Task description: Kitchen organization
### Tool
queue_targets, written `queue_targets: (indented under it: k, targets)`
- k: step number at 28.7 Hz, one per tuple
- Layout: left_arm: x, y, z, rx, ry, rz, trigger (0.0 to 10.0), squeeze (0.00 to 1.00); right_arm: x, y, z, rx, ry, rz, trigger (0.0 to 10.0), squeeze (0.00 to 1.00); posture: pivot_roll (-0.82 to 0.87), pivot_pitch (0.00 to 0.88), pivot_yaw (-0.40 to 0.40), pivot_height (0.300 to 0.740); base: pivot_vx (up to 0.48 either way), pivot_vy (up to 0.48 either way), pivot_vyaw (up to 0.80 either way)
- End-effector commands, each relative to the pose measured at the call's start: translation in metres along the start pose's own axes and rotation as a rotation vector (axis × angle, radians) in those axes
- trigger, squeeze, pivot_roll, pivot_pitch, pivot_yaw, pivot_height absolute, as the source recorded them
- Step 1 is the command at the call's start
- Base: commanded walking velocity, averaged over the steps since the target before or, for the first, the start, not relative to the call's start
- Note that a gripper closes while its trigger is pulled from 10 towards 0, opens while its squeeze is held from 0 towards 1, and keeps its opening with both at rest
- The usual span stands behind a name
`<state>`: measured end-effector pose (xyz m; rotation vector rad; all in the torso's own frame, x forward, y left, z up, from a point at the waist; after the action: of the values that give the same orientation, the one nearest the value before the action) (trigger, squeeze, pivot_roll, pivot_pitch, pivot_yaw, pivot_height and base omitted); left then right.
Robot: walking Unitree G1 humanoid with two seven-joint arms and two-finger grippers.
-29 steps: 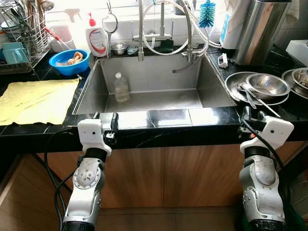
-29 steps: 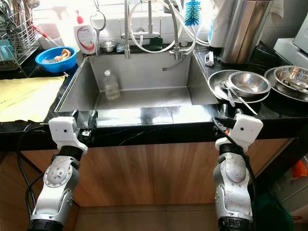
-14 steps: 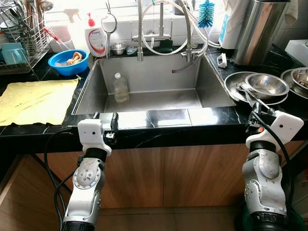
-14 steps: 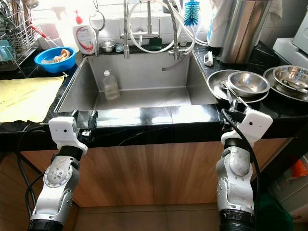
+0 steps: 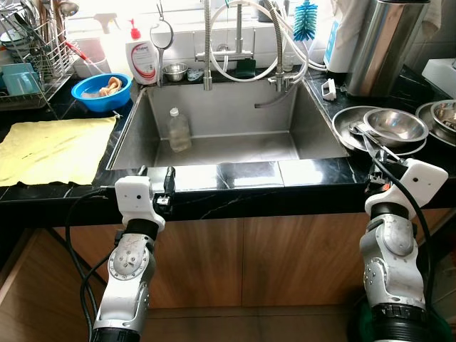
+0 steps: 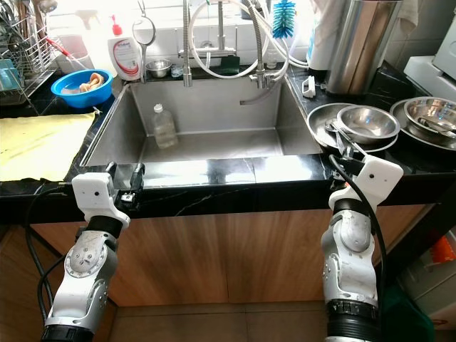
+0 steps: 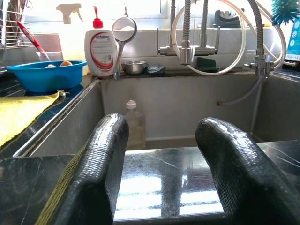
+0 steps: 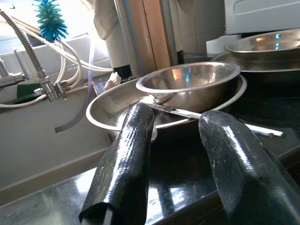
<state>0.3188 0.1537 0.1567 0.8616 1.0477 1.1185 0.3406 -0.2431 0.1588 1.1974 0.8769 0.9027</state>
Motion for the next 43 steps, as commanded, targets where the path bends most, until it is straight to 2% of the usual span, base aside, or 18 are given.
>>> queue_targets:
  k: [1,20,21,22,23,24,43]
  targets:
    - [0.0017,0.0035,0.0003,-0.008,-0.001,0.01,10.0,0.0,0.0045,0.0019,0.0032,0.005,0.014,-0.008,10.0,0.0,-0.13,0.0,0.075,0.74,0.0,0.0,0.0]
    - [0.0013,0.0023,-0.0002,-0.001,-0.003,0.009,10.0,0.0,0.0039,-0.0017,0.0084,0.04,0.018,-0.036,10.0,0.0,-0.13,0.0,0.076,0.74,0.0,0.0,0.0]
    - [0.0012,0.0021,-0.0001,-0.001,-0.004,0.009,10.0,0.0,0.0039,-0.0019,0.0089,0.043,0.02,-0.039,5.3,0.0,-0.13,0.0,0.076,0.74,0.0,0.0,0.0]
    - [0.0012,0.0021,0.0,0.0,-0.004,0.008,10.0,0.0,0.0039,-0.0019,0.0091,0.043,0.02,-0.039,1.5,0.0,-0.13,0.0,0.076,0.74,0.0,0.0,0.0]
    - [0.0012,0.002,0.0001,0.0,-0.004,0.008,10.0,0.0,0.004,-0.0019,0.0092,0.044,0.02,-0.038,1.5,0.0,-0.13,0.0,0.076,0.74,0.0,0.0,0.0]
    - [0.0008,0.0017,0.0001,0.001,-0.005,0.008,10.0,0.0,0.0038,-0.0019,0.0094,0.043,0.02,-0.035,0.0,0.0,-0.14,0.0,0.076,0.74,0.0,0.0,0.0]
    - [0.0008,0.0013,-0.0006,0.004,-0.005,0.009,10.0,0.0,0.0085,-0.0015,0.0085,0.041,0.044,-0.011,0.0,0.0,-0.13,0.0,0.076,0.74,0.0,0.0,0.0]
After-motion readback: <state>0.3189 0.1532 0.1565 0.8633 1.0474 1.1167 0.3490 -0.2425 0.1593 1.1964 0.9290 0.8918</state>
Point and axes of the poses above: a point about 5 cm out from each wrist's last joint towards the gripper, its own z axis pointing out of the wrist towards the gripper, its own y axis along the axis of the wrist's last joint, x = y × z, the point moved 3 cm from there along z, pointing out of the wrist towards the gripper, and after that the axes turned 12 degrees about -z, right-handed, at the moved point
